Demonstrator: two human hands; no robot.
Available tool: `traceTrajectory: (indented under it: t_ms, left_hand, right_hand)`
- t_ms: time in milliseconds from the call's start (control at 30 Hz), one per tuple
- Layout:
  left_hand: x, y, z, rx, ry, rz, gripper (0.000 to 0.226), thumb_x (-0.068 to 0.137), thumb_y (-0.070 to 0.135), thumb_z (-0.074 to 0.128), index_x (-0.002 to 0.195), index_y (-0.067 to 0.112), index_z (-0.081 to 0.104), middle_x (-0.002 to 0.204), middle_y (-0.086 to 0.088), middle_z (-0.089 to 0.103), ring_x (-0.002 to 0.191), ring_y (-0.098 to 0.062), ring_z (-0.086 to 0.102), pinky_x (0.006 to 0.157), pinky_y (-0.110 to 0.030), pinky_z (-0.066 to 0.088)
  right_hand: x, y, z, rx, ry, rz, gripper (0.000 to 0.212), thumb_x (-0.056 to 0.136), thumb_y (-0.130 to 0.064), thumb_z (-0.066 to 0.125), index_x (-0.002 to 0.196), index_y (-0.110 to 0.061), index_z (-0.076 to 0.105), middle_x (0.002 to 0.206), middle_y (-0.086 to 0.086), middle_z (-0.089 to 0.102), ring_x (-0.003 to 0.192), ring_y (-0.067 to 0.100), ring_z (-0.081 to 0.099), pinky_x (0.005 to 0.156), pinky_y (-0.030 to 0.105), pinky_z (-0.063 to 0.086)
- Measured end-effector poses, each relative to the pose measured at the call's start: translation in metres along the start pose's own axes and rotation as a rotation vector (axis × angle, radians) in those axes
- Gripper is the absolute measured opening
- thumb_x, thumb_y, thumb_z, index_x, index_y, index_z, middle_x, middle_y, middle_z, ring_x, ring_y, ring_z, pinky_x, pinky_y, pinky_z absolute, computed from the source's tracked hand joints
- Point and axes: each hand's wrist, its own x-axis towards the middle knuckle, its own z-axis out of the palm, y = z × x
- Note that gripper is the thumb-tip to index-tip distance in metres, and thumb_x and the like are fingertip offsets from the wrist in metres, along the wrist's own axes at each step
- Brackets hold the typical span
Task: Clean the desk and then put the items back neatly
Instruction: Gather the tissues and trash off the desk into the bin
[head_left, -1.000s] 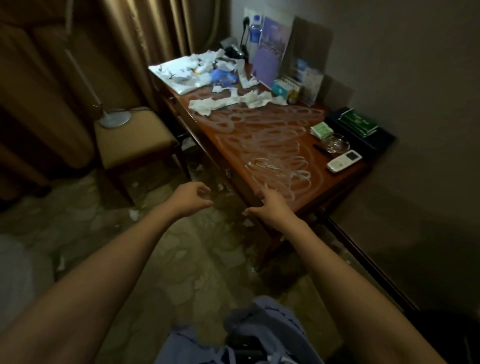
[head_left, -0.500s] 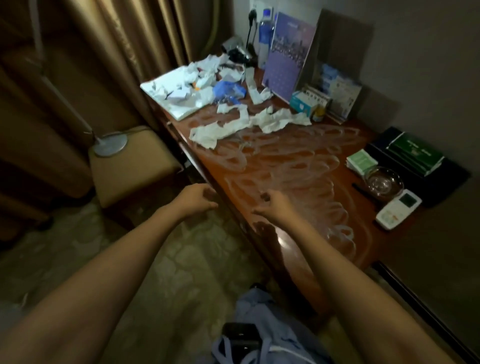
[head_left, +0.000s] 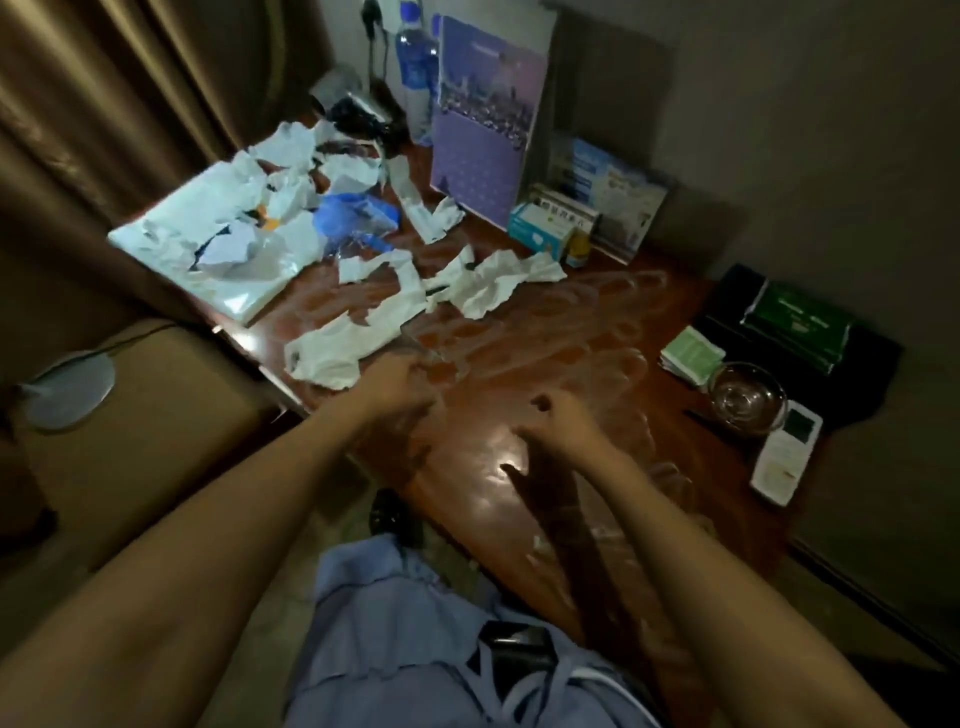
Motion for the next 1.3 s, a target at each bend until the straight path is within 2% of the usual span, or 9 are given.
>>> traceTrajectory:
  t_ms: [167, 333, 433, 533, 633, 733, 833, 933, 1300]
  left_hand:
    - [0.074, -0.013, -0.028, 0.049, -0.119, 0.155, 0.039, 0.085, 0.023, 0.067, 0.122, 0.011, 0.06, 0.112, -0.012, 0.064, 0.091, -0.022, 0.059, 0.076, -0.025, 0.042]
    - [0.141, -0.041, -0.07, 0.089, -0.176, 0.199, 0.044, 0.087, 0.017, 0.065, 0.129, 0.008, 0.054, 0.128, -0.016, 0.057, 0.115, -0.029, 0.054, 0.088, -0.026, 0.039]
    - [0.177, -0.063, -0.088, 0.127, -0.246, 0.19, 0.06, 0.081, 0.016, 0.071, 0.135, 0.011, 0.047, 0.124, -0.018, 0.056, 0.118, -0.031, 0.051, 0.093, -0.03, 0.04]
    - [0.211, -0.08, -0.095, 0.153, -0.249, 0.199, 0.071, 0.077, 0.022, 0.073, 0.139, 0.011, 0.042, 0.103, -0.014, 0.06, 0.118, -0.033, 0.05, 0.095, -0.035, 0.043]
    - [0.229, -0.086, -0.101, 0.234, -0.17, 0.164, 0.081, 0.077, 0.032, 0.074, 0.145, 0.021, 0.032, 0.142, -0.017, 0.038, 0.134, -0.036, 0.029, 0.108, -0.044, 0.032]
    - [0.238, -0.09, -0.102, 0.274, -0.179, 0.097, 0.092, 0.076, 0.042, 0.074, 0.148, 0.033, 0.018, 0.155, -0.015, 0.005, 0.143, -0.036, 0.004, 0.113, -0.051, 0.019]
    - [0.25, -0.095, -0.096, 0.248, -0.239, 0.073, 0.102, 0.071, 0.046, 0.077, 0.149, 0.033, 0.012, 0.155, -0.015, 0.004, 0.142, -0.039, 0.008, 0.111, -0.054, 0.025]
    - [0.258, -0.093, -0.086, 0.262, -0.276, 0.083, 0.106, 0.07, 0.048, 0.078, 0.149, 0.028, 0.011, 0.151, -0.017, 0.012, 0.138, -0.038, 0.017, 0.108, -0.049, 0.029]
    - [0.282, -0.09, -0.083, 0.042, -0.357, 0.184, 0.031, 0.09, 0.009, 0.056, 0.121, 0.005, 0.055, 0.119, -0.013, 0.059, 0.111, -0.026, 0.056, 0.081, -0.025, 0.04]
  right_hand:
    - [0.039, -0.026, 0.0, 0.111, 0.114, 0.145, 0.051, 0.084, -0.024, 0.071, 0.127, -0.003, 0.054, 0.127, 0.011, 0.057, 0.116, 0.024, 0.053, 0.087, 0.023, 0.04]
    - [0.085, -0.075, 0.012, 0.227, 0.176, 0.218, 0.03, 0.086, -0.01, 0.068, 0.113, -0.002, 0.058, 0.104, 0.015, 0.062, 0.092, 0.018, 0.056, 0.059, 0.014, 0.04]
    - [0.112, -0.103, 0.018, 0.267, 0.219, 0.238, 0.034, 0.084, -0.01, 0.069, 0.111, 0.008, 0.058, 0.108, 0.021, 0.063, 0.1, 0.028, 0.06, 0.065, 0.027, 0.04]
    - [0.134, -0.116, 0.025, 0.28, 0.261, 0.29, 0.042, 0.082, -0.018, 0.072, 0.117, -0.005, 0.053, 0.105, 0.002, 0.059, 0.101, 0.018, 0.058, 0.068, 0.016, 0.037]
    - [0.151, -0.127, 0.027, 0.272, 0.298, 0.312, 0.048, 0.082, -0.015, 0.072, 0.123, -0.008, 0.048, 0.106, -0.002, 0.053, 0.101, 0.012, 0.053, 0.069, 0.01, 0.034]
    - [0.178, -0.135, 0.019, 0.185, 0.367, 0.315, 0.073, 0.076, -0.022, 0.078, 0.137, -0.006, 0.041, 0.131, 0.006, 0.046, 0.122, 0.02, 0.044, 0.103, 0.026, 0.033]
    - [0.227, -0.104, 0.024, 0.16, 0.38, 0.359, 0.085, 0.066, -0.053, 0.073, 0.135, -0.017, 0.039, 0.134, 0.009, 0.047, 0.124, 0.028, 0.047, 0.104, 0.047, 0.04]
    - [0.245, -0.107, 0.013, 0.057, 0.365, 0.424, 0.103, 0.06, -0.068, 0.072, 0.141, -0.021, 0.028, 0.138, 0.013, 0.041, 0.123, 0.031, 0.046, 0.101, 0.047, 0.042]
    - [0.279, -0.134, 0.004, -0.08, 0.205, 0.485, 0.126, 0.067, -0.055, 0.078, 0.151, -0.022, -0.009, 0.158, 0.016, -0.008, 0.146, 0.035, 0.005, 0.114, 0.044, 0.019]
